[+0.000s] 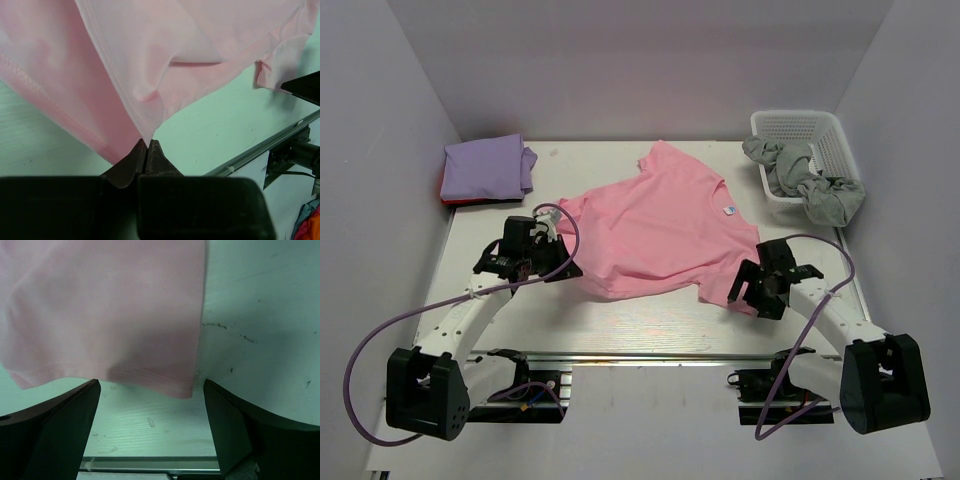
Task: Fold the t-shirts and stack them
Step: Flatten out the tshirt
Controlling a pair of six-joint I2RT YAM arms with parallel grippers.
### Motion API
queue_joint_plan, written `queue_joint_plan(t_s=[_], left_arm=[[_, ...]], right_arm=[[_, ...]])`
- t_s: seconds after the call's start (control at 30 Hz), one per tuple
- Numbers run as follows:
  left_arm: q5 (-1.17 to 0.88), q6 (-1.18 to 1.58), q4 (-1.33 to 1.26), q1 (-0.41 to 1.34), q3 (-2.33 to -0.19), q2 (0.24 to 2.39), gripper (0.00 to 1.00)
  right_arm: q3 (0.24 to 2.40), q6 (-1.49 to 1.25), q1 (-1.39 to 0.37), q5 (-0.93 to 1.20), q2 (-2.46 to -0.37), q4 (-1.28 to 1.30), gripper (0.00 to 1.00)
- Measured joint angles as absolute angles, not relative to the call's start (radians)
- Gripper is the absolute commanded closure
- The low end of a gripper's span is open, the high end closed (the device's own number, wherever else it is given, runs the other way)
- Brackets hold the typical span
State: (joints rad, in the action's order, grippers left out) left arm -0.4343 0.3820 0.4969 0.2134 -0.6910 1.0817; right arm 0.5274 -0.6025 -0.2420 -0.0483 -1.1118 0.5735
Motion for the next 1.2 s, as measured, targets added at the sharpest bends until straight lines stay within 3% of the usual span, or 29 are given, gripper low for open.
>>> queue_joint_plan(t_s=[0.07, 0.1, 0.13, 0.17, 0.2, 0.23, 0.27, 0.33, 0.6, 0.93, 1.2], left_arm=[[-0.434, 0.384, 0.499, 0.213, -0.691, 1.082, 0.91], [-0.434, 0.386, 0.5, 0.213, -0.69, 1.084, 0.89], [-0.434, 0.387, 0.5, 0.213, -0.688, 1.085, 0.88], [-0.434, 0.392, 0.498, 0.213, -0.682, 1.09, 0.88], [-0.434, 0.395, 0.5, 0.213, -0.675, 1.094, 0.87], [-0.434, 0.398, 0.505, 0.213, -0.668, 1.102, 0.9], [-0.434, 0.403, 0.511, 0.213, -0.664, 1.11, 0.95], [-0.433, 0.412, 0.531, 0.213, -0.659, 1.132, 1.0], [-0.448, 0.416, 0.577, 0.211, -0.695, 1.105, 1.0], [-0.412, 0.416, 0.562, 0.211, -1.071, 1.035, 1.0], [-0.238, 0.436, 0.573, 0.211, -1.326, 1.025, 1.0]], right_arm=[[0.527, -0.603, -0.242, -0.042, -1.115, 0.551, 0.22], [0.525, -0.609, -0.242, -0.04, -1.122, 0.529, 0.39], [0.525, -0.608, -0.242, -0.038, -1.124, 0.525, 0.39], [0.52, -0.612, -0.241, -0.034, -1.131, 0.504, 0.59], [0.52, -0.606, -0.241, -0.031, -1.137, 0.494, 0.68], [0.514, -0.604, -0.241, -0.022, -1.143, 0.478, 0.88], [0.511, -0.6, -0.24, -0.013, -1.149, 0.475, 1.0], [0.506, -0.602, -0.237, 0.004, -1.153, 0.471, 1.0], [0.536, -0.567, -0.237, 0.031, -0.998, 0.427, 1.0], [0.918, -0.511, -0.236, -0.218, -0.84, 0.281, 1.0], [1.236, -0.352, -0.236, -0.437, -0.888, 0.207, 1.0]])
